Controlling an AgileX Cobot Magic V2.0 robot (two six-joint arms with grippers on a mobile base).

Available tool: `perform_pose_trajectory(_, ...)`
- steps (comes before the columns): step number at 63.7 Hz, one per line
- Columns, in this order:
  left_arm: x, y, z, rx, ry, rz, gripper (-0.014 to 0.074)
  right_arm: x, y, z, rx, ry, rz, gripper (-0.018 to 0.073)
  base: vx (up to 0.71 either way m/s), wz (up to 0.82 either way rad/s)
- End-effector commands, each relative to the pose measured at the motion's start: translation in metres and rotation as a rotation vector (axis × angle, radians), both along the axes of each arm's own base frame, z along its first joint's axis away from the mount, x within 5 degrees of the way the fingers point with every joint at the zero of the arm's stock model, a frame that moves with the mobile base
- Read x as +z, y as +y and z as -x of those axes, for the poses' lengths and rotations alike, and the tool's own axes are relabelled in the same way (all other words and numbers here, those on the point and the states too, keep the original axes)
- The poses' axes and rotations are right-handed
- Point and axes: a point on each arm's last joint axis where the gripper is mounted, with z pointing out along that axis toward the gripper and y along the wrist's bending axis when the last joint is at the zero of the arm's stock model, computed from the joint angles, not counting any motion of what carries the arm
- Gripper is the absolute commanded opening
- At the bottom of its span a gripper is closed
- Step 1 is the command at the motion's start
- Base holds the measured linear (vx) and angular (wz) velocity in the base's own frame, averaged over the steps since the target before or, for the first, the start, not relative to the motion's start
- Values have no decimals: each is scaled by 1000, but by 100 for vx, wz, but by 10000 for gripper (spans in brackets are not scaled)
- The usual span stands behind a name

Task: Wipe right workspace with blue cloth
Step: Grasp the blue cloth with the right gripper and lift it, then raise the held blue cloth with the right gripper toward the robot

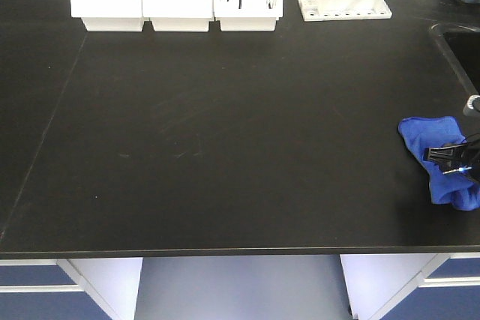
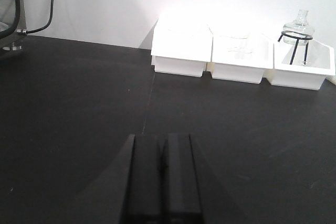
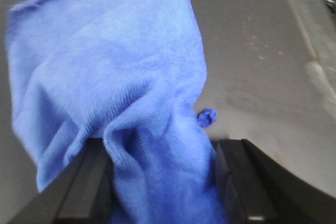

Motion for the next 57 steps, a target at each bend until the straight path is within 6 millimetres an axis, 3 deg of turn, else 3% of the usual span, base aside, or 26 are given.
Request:
perform_pose_trajectory(1, -2, -1, 0, -10, -68, 4, -6, 10, -1, -10, 13, -82, 19, 401, 0, 0)
perform_pose_trajectory(9, -2, -1, 0, -10, -68, 4, -6, 17, 3, -10, 22, -102, 23, 267, 0, 0)
perform_pose_trajectory(22, -2, -1, 0, -10, -68, 4, -6, 62, 4, 1, 16, -194, 53, -8, 0, 0)
perform_pose_trajectory(36, -2, -1, 0, -10, -68, 4, -6, 122, 19, 33, 40, -291, 90, -9, 0, 0)
perform_pose_trajectory(44, -2, -1, 0, -10, -68, 4, -6, 153, 51, 56, 153, -356, 91, -8, 0, 0)
perform_pose_trajectory(57, -2, -1, 0, -10, -68, 4, -6, 175, 91, 99, 295, -441, -3, 0, 0, 0)
